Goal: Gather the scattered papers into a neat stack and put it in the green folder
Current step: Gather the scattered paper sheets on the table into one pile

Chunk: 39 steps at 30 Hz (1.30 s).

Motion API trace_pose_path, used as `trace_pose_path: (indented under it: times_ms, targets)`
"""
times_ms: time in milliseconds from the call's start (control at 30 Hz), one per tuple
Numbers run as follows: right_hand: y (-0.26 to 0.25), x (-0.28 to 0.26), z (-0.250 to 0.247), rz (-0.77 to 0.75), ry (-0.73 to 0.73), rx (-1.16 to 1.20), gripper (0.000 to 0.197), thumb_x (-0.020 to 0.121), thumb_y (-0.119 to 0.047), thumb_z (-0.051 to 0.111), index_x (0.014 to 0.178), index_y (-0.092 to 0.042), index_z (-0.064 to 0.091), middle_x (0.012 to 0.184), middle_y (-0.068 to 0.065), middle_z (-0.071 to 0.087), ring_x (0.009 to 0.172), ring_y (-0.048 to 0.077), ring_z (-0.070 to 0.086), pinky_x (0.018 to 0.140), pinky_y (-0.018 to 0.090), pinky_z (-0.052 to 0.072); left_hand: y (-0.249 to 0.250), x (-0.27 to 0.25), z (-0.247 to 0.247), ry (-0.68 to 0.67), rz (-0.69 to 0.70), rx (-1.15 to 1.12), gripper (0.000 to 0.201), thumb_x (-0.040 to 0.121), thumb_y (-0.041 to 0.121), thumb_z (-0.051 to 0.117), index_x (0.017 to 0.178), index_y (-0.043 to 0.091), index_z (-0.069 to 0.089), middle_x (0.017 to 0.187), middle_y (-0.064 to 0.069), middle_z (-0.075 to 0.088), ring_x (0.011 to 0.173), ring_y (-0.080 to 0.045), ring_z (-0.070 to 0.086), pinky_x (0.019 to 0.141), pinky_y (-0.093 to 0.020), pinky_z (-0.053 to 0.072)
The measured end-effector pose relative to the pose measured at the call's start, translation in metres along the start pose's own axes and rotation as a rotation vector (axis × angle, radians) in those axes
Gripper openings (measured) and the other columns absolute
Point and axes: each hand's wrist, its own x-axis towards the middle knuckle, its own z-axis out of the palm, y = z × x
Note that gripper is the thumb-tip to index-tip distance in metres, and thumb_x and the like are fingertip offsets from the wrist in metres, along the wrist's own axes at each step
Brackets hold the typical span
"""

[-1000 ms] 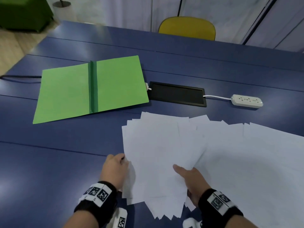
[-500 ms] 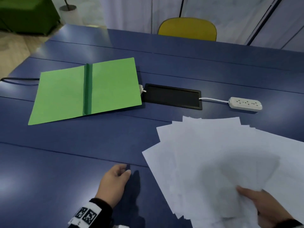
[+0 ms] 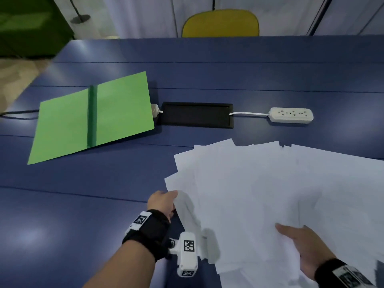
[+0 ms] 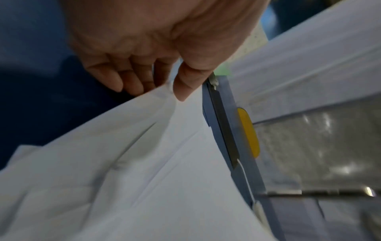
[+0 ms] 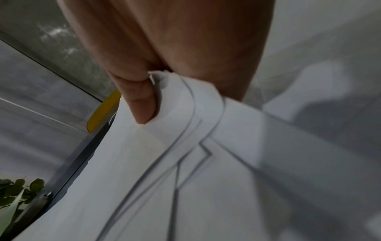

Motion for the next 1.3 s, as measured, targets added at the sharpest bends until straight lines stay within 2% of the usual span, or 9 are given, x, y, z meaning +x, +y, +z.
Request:
trace_pose_path:
  times_ms: [167, 300, 400, 633, 800, 933, 1033, 1133, 1300]
  targets:
    - [0.005, 0.005, -0.004, 0.010, -0.003, 0.022, 0.028, 0.087, 0.000, 0.068, 0.114, 0.007, 0.068, 0.105, 0.026, 0.075, 0.099, 0.044, 0.072, 0.099, 0.063, 0.049, 0.007, 0.003, 0.021, 0.176, 0.262, 0.288, 0.017, 0.088, 0.010, 0.054, 0.073, 0.002, 0.049, 0.066, -0.008, 0.049, 0.061, -0.026, 0.045, 0.058, -0.031, 0.038]
    - [0.008, 0.008, -0.005, -0.002, -0.004, 0.032, 0.028, 0.087, 0.001, 0.067, 0.114, 0.007, 0.069, 0.107, 0.026, 0.075, 0.103, 0.043, 0.071, 0.102, 0.062, 0.047, 0.021, 0.014, 0.036, 0.204, 0.187, 0.100, 0.010, 0.085, 0.009, 0.058, 0.082, 0.003, 0.051, 0.071, -0.007, 0.051, 0.069, -0.026, 0.049, 0.065, -0.033, 0.041]
    - [0.009, 0.010, -0.006, -0.006, -0.005, 0.047, 0.031, 0.086, -0.001, 0.069, 0.116, 0.006, 0.069, 0.109, 0.025, 0.075, 0.106, 0.041, 0.070, 0.105, 0.061, 0.046, 0.030, 0.018, 0.040, 0.111, 0.046, 0.019, 0.037, 0.075, 0.020, 0.073, 0.102, 0.002, 0.056, 0.094, -0.011, 0.065, 0.084, -0.031, 0.064, 0.080, -0.041, 0.055]
    - [0.014, 0.014, -0.008, -0.064, -0.032, 0.036, 0.092, 0.031, -0.037, 0.096, 0.112, -0.001, 0.072, 0.107, 0.016, 0.078, 0.106, 0.035, 0.071, 0.106, 0.057, 0.046, 0.024, 0.024, 0.035, -0.081, 0.026, 0.110, 0.026, 0.062, 0.018, 0.075, 0.085, 0.010, 0.066, 0.104, -0.016, 0.073, 0.098, -0.037, 0.068, 0.094, -0.053, 0.053]
    - [0.013, 0.013, -0.009, -0.049, -0.034, 0.035, 0.073, 0.045, -0.026, 0.090, 0.111, -0.001, 0.073, 0.108, 0.017, 0.077, 0.108, 0.038, 0.069, 0.108, 0.060, 0.044, 0.031, 0.005, 0.009, 0.125, 0.272, 0.194, 0.004, 0.077, 0.014, 0.065, 0.075, 0.013, 0.068, 0.088, -0.014, 0.072, 0.087, -0.034, 0.068, 0.080, -0.042, 0.056]
    - [0.035, 0.035, -0.024, -0.062, 0.059, 0.005, 0.104, 0.027, -0.051, 0.099, 0.115, -0.006, 0.070, 0.115, 0.013, 0.076, 0.115, 0.036, 0.066, 0.110, 0.059, 0.043, 0.058, -0.017, -0.053, 0.351, 0.480, 0.301, 0.016, 0.091, 0.008, 0.057, 0.100, 0.008, 0.070, 0.088, -0.010, 0.065, 0.082, -0.024, 0.058, 0.074, -0.028, 0.039]
    - [0.031, 0.033, -0.019, -0.058, 0.100, -0.052, 0.110, 0.029, -0.048, 0.098, 0.123, -0.002, 0.065, 0.120, 0.018, 0.072, 0.113, 0.038, 0.066, 0.106, 0.062, 0.045, 0.079, -0.038, -0.095, 0.371, 0.617, 0.309, 0.016, 0.091, 0.008, 0.057, 0.097, 0.014, 0.070, 0.089, -0.009, 0.068, 0.084, -0.022, 0.061, 0.075, -0.030, 0.040]
    - [0.027, 0.025, -0.009, -0.111, 0.118, -0.113, 0.105, 0.018, -0.054, 0.095, 0.105, -0.001, 0.071, 0.100, 0.016, 0.077, 0.098, 0.037, 0.070, 0.101, 0.060, 0.049, 0.101, -0.062, -0.126, 0.307, 0.752, 0.250, 0.017, 0.090, 0.008, 0.061, 0.081, 0.021, 0.068, 0.078, -0.001, 0.070, 0.072, -0.015, 0.057, 0.063, -0.029, 0.042]
    - [0.014, 0.001, 0.025, -0.144, 0.030, -0.178, 0.020, 0.082, 0.005, 0.074, 0.102, 0.005, 0.072, 0.079, 0.008, 0.079, 0.091, 0.034, 0.068, 0.101, 0.053, 0.047, 0.110, -0.050, -0.169, 0.047, 0.675, -0.141, 0.010, 0.086, 0.009, 0.065, 0.091, 0.013, 0.073, 0.075, 0.005, 0.075, 0.057, -0.015, 0.060, 0.058, -0.023, 0.044]
